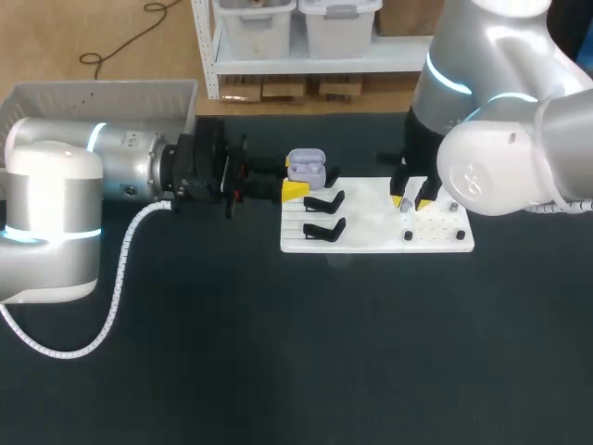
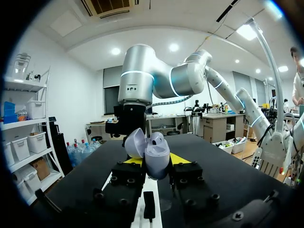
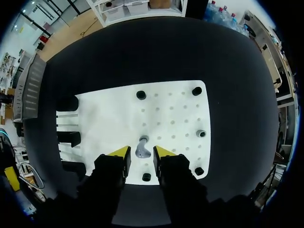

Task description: Pick up each earbud case from the left stands, insert the matching earbuds, close the lid, and place the case in the box.

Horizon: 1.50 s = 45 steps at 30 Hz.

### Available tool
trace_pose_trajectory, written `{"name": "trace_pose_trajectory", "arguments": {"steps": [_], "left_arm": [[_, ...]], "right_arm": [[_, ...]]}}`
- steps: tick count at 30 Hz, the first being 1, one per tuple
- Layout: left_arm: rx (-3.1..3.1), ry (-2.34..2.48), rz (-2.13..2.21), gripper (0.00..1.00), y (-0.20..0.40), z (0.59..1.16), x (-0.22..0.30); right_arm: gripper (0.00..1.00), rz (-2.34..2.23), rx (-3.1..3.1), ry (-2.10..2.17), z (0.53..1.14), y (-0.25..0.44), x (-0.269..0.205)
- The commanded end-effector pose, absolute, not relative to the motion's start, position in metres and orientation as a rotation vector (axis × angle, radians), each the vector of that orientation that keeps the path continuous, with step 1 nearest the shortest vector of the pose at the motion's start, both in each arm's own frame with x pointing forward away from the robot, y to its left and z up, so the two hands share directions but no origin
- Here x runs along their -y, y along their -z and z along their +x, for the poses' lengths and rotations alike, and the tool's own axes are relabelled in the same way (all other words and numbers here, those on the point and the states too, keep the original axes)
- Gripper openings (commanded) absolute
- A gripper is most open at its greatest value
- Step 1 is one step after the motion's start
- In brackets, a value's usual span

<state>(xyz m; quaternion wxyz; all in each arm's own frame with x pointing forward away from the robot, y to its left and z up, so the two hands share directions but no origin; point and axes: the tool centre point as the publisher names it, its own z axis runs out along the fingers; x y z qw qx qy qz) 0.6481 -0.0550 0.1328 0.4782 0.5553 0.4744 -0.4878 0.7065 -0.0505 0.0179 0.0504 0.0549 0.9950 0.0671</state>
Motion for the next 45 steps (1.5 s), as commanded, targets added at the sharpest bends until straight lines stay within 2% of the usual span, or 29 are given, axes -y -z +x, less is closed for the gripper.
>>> {"name": "trace_pose_trajectory", "arguments": {"steps": [1,34,36,37,38,45], "left_arm": [[-1.155,1.189,1.354,0.0,-0.132,0.648,0.055],[-1.155,1.189,1.354,0.0,-0.132,0.648,0.055],[-1.155,1.189,1.354,0.0,-0.132,0.648,0.055],[-1.155,1.189,1.354,0.0,-0.132,0.648,0.055],[-1.155,1.189,1.354,0.0,-0.132,0.648,0.055],[-1.155,1.189,1.354,0.0,-0.132,0.648,0.055]], "right_arm": [[0.28,0.176,-3.021,-0.202,0.706,-0.017,0.052],[0.26,0.201,-3.031,-0.203,0.716,-0.01,0.052],[0.23,0.203,-3.032,-0.203,0.716,-0.01,0.052],[0.18,0.204,-3.032,-0.203,0.716,-0.01,0.052],[0.0,0.206,-3.033,-0.203,0.717,-0.01,0.052],[0.0,0.226,-3.035,-0.207,0.712,-0.016,0.054]]}}
